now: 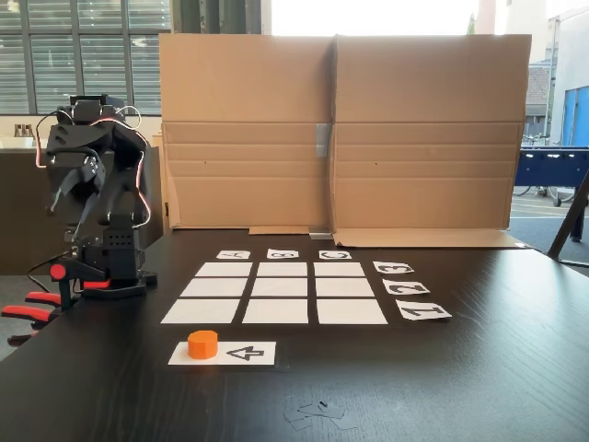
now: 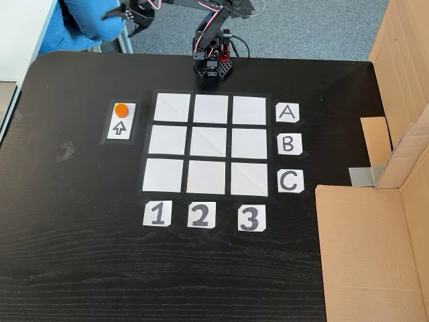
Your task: Pick up the round, orange token and place it in the grid on square B1.
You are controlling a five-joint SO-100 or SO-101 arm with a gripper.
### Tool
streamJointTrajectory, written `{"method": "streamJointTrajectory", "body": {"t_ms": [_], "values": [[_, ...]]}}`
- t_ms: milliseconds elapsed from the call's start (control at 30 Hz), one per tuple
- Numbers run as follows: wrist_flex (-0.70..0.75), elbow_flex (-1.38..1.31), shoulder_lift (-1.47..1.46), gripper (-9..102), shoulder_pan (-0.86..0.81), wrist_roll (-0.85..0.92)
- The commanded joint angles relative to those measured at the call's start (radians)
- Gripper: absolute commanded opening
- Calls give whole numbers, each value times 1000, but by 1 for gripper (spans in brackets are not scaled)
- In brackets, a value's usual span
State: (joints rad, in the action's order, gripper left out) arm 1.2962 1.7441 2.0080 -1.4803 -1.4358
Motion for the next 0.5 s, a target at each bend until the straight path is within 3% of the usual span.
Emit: {"method": "streamJointTrajectory", "body": {"t_ms": [0, 200, 467], "values": [[-17, -117, -95, 67, -18, -5], [-35, -176, -207, 71, 26, 14], [179, -485, -336, 71, 149, 3]]}}
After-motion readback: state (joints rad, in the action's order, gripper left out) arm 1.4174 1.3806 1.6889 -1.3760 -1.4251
